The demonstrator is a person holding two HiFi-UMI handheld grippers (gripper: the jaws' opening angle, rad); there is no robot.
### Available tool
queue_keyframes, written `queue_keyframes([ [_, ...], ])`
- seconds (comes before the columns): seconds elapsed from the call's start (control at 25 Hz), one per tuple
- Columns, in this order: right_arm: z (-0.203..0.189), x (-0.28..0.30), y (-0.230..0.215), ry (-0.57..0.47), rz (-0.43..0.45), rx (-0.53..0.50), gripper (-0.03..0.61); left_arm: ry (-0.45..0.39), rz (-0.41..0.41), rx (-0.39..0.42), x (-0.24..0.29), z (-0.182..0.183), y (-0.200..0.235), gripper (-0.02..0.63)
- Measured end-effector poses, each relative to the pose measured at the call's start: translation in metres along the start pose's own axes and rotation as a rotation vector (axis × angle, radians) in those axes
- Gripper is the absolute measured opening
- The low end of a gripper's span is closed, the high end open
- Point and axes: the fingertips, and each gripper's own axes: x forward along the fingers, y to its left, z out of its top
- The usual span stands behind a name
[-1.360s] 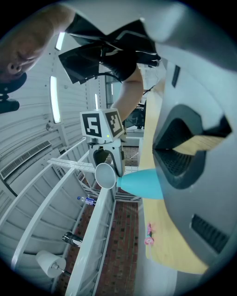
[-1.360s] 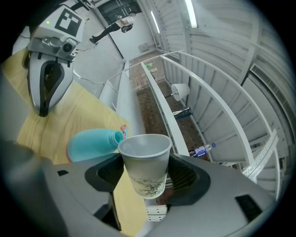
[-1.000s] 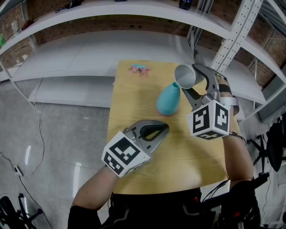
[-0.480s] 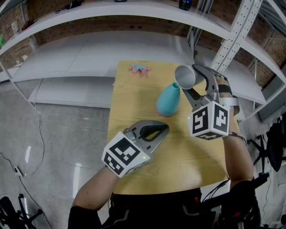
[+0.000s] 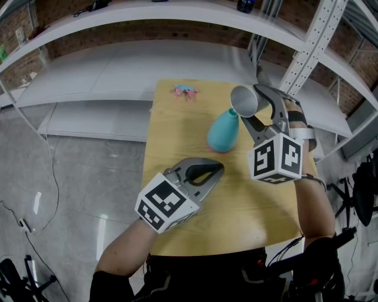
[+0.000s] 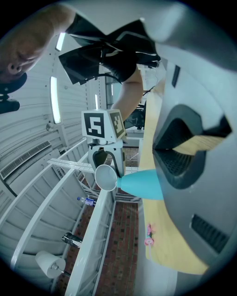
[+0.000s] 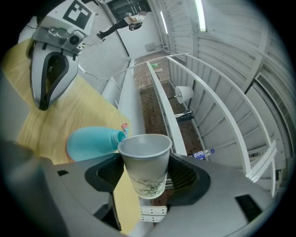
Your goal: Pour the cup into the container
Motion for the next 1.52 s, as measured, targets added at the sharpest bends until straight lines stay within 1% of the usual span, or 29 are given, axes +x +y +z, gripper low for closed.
queue_keyframes([
  [0.88,0.0013,-0.0007,-0.0004,0.006,-0.024,-0.039,0.305,-0.002,-0.007,0.003,0.0001,0.0005,-0.0013,0.002],
  [1.04,-0.0010,-0.0002,-0.0006,0.007,-0.018,-0.021,0.305,-0.004,-0.006,0.001,0.0008,0.0012,-0.0012,0.002],
  [1.2,-0.0031,-0.0005,0.0012,-0.011,-0.007,0.047,0.305,-0.004,-0.006,0.001,0.0001,0.0009,-0.0015,0.002],
  [1.32,-0.0040,-0.0004,0.0026,-0.045,0.000,0.136,0.305,-0.003,-0.006,0.001,-0.0005,0.0010,-0.0009,0.002],
  [1.4,-0.0048,-0.0004,0.0043,-0.073,0.012,0.231,0.305,-0.002,-0.005,0.000,-0.0015,0.0003,-0.0005,0.002],
  [1.52,-0.0081,-0.0022,0.0064,-0.117,0.053,0.407,0.305,-0.002,0.000,0.000,-0.0019,0.0002,0.0001,0.002],
])
